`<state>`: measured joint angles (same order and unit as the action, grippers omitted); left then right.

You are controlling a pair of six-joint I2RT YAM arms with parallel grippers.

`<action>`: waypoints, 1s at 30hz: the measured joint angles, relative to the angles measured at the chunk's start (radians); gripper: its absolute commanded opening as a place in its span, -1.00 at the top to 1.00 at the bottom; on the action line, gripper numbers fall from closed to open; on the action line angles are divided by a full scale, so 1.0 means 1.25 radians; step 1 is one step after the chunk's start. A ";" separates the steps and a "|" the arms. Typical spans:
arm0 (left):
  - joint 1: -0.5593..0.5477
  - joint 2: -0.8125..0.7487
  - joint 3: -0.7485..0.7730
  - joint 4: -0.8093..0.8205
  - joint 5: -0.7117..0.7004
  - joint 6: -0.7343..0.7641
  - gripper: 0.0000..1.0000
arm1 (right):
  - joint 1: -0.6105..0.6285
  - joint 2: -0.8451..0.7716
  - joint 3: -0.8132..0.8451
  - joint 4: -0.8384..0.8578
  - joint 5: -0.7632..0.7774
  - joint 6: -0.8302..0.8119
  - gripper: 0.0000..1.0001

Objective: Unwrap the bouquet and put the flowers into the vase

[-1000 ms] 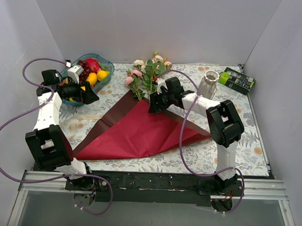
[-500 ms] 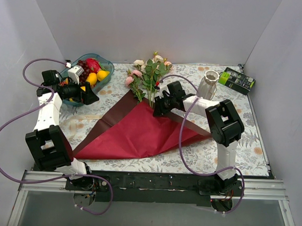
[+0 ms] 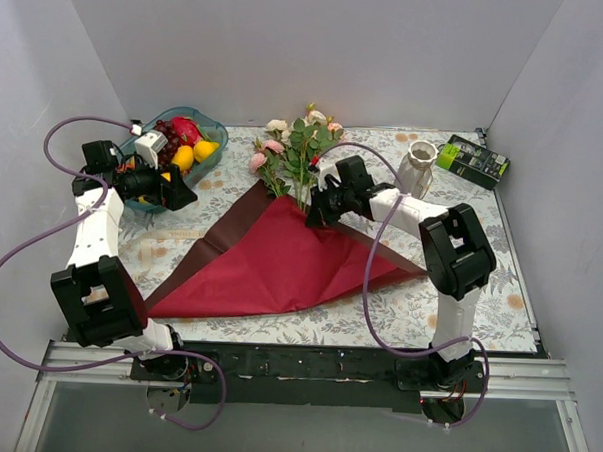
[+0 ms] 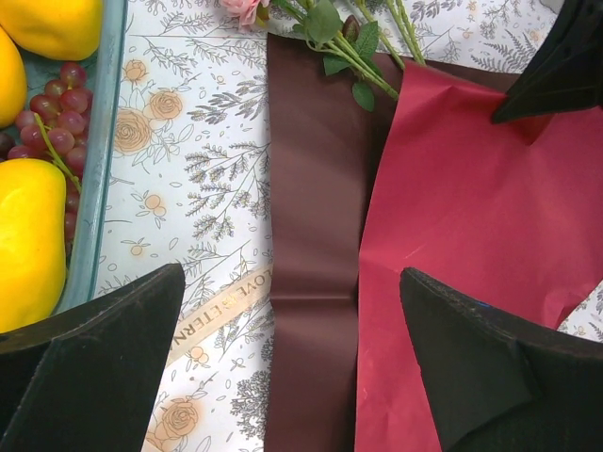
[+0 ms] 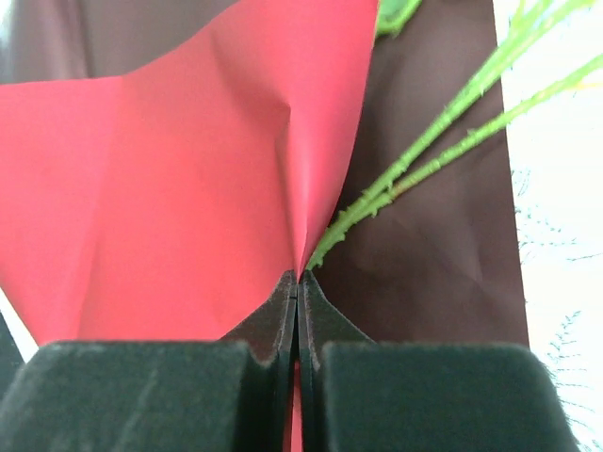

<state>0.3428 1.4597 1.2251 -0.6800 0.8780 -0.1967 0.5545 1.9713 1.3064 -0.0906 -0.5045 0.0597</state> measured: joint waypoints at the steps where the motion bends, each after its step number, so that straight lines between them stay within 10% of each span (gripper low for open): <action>1: 0.000 0.000 0.000 0.001 0.000 0.000 -0.97 | 0.000 -0.012 0.005 -0.007 -0.002 -0.001 0.97; 14: -0.005 -0.003 0.000 0.002 0.004 -0.003 -0.96 | 0.072 -0.307 -0.016 -0.002 -0.037 -0.005 0.93; 23: -0.007 -0.027 0.000 -0.001 0.009 0.000 -0.96 | 0.266 -0.590 -0.191 0.003 0.046 0.018 0.48; 26: -0.013 -0.035 0.000 -0.004 0.011 0.000 -0.96 | 0.302 -0.682 -0.268 0.004 0.079 0.039 -0.15; 27: -0.015 -0.039 0.000 -0.008 0.012 0.000 -0.96 | 0.311 -0.709 -0.291 0.000 0.086 0.050 -0.87; 30: -0.021 -0.048 0.000 -0.015 0.013 0.000 -0.96 | 0.339 -0.769 -0.344 -0.016 0.108 0.071 -0.91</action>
<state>0.3168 1.3994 1.2247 -0.6987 0.8948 -0.1970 0.9783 1.0100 0.8768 -0.1108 -0.3698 0.1490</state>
